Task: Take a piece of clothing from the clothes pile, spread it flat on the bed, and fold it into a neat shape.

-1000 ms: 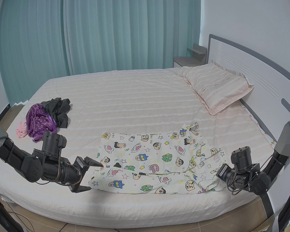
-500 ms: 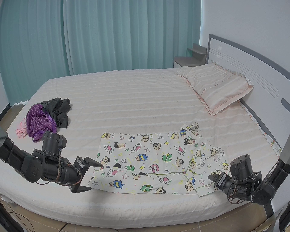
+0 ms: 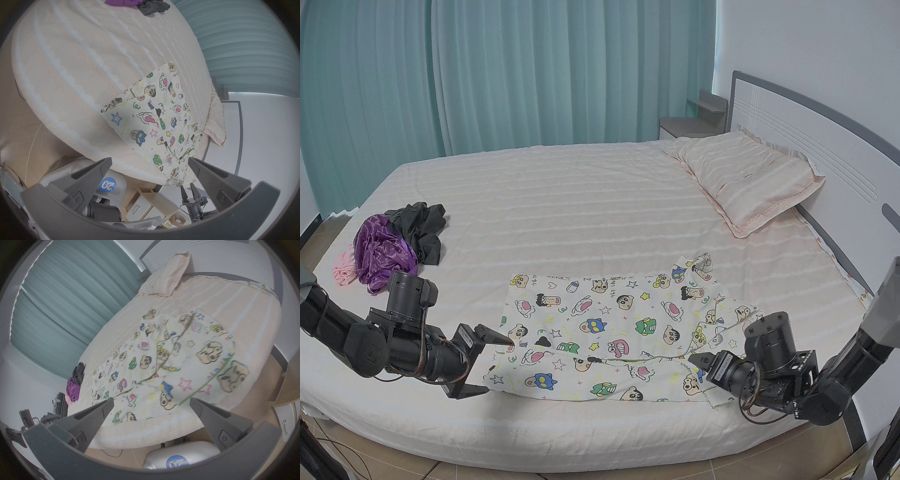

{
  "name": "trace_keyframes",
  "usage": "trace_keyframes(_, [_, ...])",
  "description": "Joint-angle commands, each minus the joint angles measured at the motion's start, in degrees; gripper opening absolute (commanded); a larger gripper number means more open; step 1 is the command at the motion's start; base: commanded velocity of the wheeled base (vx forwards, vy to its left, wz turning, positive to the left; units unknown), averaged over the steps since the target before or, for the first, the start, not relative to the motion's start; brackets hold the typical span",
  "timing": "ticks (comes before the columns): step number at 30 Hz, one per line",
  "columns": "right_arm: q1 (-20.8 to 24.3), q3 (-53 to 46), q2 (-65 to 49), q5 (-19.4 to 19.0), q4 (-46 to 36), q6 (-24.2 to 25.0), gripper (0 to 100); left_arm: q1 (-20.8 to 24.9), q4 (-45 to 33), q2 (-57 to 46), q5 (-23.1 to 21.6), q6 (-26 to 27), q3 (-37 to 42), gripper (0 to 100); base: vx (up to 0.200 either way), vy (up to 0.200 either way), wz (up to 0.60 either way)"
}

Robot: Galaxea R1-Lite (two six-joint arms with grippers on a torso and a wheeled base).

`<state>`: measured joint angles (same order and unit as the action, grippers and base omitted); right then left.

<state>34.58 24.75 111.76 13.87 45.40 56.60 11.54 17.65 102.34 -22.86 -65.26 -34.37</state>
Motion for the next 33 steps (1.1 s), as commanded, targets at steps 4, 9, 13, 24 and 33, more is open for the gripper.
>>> trace_keyframes(4, [3.82, 7.77, 9.53, -0.16, -0.93, -2.64, 100, 0.06, 0.01, 0.23, 0.01, 0.13, 0.09, 100, 0.0, 0.0, 0.0])
trace_keyframes(9, [3.74, 14.28, 12.34, -0.16, -6.2, -3.69, 100, 0.06, 0.01, 0.23, 0.09, 0.13, 0.09, 100, 0.0, 0.0, 0.0])
trace_keyframes(13, [3.12, 17.7, 15.41, 0.01, -7.34, -4.04, 100, -0.03, 0.01, 0.32, 0.09, 0.13, 0.0, 100, 0.0, 0.0, 0.0])
trace_keyframes(24, [0.57, 23.33, 19.98, 0.01, -8.84, -6.06, 100, -0.03, 0.01, 0.32, 0.09, 0.13, -0.09, 100, 0.0, 0.0, 0.0])
trace_keyframes(33, [-2.77, 27.99, 22.36, 1.33, -9.01, -7.65, 100, -0.21, 0.1, 0.4, 0.09, 0.22, -0.09, 100, 0.0, 0.0, 0.0])
